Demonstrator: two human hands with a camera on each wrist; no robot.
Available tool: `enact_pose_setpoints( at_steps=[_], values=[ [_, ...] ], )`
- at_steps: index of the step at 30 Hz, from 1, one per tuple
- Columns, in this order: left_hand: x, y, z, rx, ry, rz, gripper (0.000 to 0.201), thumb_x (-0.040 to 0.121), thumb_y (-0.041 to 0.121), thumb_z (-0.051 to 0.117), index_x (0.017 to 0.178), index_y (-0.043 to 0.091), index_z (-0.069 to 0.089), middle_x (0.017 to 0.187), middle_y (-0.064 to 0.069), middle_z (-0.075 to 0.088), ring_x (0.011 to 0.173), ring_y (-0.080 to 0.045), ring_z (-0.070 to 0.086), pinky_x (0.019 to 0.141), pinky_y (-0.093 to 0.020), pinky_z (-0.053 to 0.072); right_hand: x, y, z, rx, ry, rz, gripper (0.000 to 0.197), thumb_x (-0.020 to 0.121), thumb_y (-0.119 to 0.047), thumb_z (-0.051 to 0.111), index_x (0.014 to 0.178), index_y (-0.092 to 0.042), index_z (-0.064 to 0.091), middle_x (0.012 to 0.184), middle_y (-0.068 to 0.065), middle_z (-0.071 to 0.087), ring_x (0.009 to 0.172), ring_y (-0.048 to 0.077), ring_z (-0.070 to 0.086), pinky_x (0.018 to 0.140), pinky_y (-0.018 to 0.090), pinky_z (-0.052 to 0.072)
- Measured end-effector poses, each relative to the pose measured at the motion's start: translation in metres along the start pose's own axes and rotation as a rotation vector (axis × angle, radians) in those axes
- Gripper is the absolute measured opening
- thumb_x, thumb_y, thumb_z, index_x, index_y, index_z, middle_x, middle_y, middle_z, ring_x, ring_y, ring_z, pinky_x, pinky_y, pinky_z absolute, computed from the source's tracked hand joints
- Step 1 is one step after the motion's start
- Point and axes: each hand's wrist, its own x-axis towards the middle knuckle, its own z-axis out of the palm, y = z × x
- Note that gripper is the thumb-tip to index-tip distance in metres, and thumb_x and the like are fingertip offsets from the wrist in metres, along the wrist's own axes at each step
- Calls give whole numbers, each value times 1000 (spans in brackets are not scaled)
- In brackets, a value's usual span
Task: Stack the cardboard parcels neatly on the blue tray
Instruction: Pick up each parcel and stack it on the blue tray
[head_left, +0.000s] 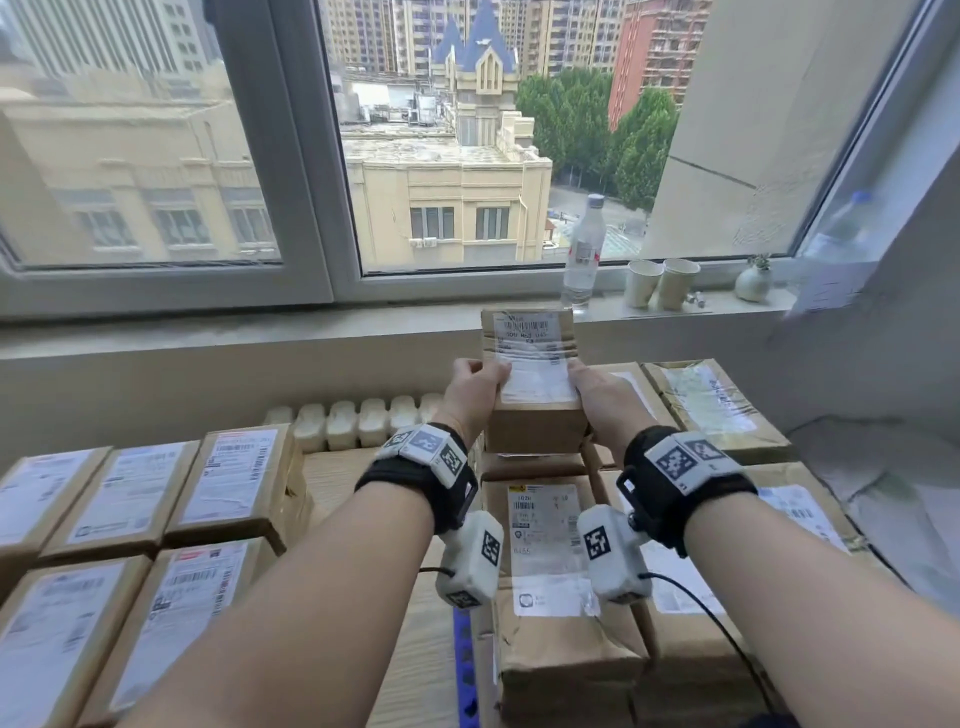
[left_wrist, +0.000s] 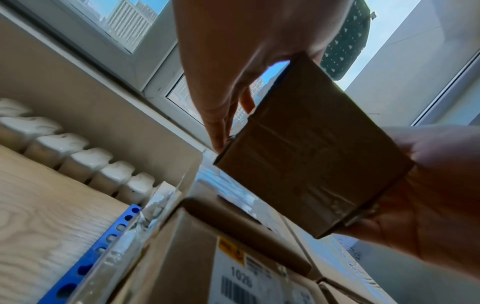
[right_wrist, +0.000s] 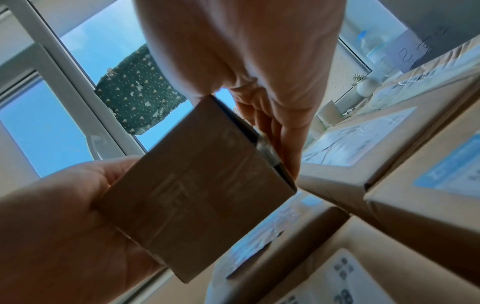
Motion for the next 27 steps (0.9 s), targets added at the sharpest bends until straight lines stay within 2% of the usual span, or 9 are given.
enact_pose_setpoints(
  at_steps=[4,7,9,11,13,14,19,24,27],
  values=[
    [5,-5,10,17,25,-28,33,94,38,54,115,14,42,108,-9,59,94,-20,60,83,-35,51,12,5,-5,-90,-40,21,36,100,-47,43,96,-17,63,107,7,66,106,29,63,101,47,49],
    [4,-10,15,109,73,-58,55,77,55,51,115,17,42,121,-9,55,109,-26,57,99,-45,46,16,8,-6,-144,-76,22,45,100,-47,41,124,-14,60,120,8,62,114,27,58,105,46,44],
    [5,-12,17,133,93,-61,54,80,54,50,118,17,41,125,-9,53,113,-27,55,102,-45,44,17,9,-7,-159,-96,14,48,100,-48,41,130,-14,58,124,7,61,115,27,57,106,46,43],
    [8,-13,17,68,91,-72,42,95,40,51,126,14,39,121,-8,54,104,-22,57,92,-38,49,19,10,-8,-157,-106,10,47,99,-48,43,130,-16,58,126,7,62,115,26,58,106,47,43],
    [9,-11,16,25,82,-84,41,99,31,49,133,11,37,113,-6,55,93,-17,58,78,-31,49,20,11,-7,-157,-111,12,42,98,-46,44,125,-18,59,124,7,63,113,26,59,105,47,45],
    [9,-10,15,17,79,-86,43,99,29,49,135,10,37,113,-6,55,92,-17,58,78,-31,49,21,11,-7,-161,-112,15,37,98,-46,45,120,-20,59,122,7,63,112,26,59,104,47,45],
    [10,-12,15,10,72,-105,39,97,29,52,131,13,40,118,-10,58,106,-25,60,95,-41,51,20,12,-9,-178,-103,41,27,95,-46,46,105,-22,53,113,6,63,108,26,60,102,49,46],
    [10,-12,16,-7,63,-118,34,97,28,52,126,15,40,118,-10,58,106,-25,61,96,-41,51,17,11,-9,-205,-99,39,33,97,-46,45,116,-20,53,115,5,60,109,25,58,102,47,46],
    [9,-10,16,13,65,-115,45,96,29,54,132,6,42,125,-13,58,114,-28,59,103,-45,47,14,9,-10,-215,-104,36,45,98,-46,45,129,-15,52,123,6,58,113,25,55,104,45,43]
  ],
)
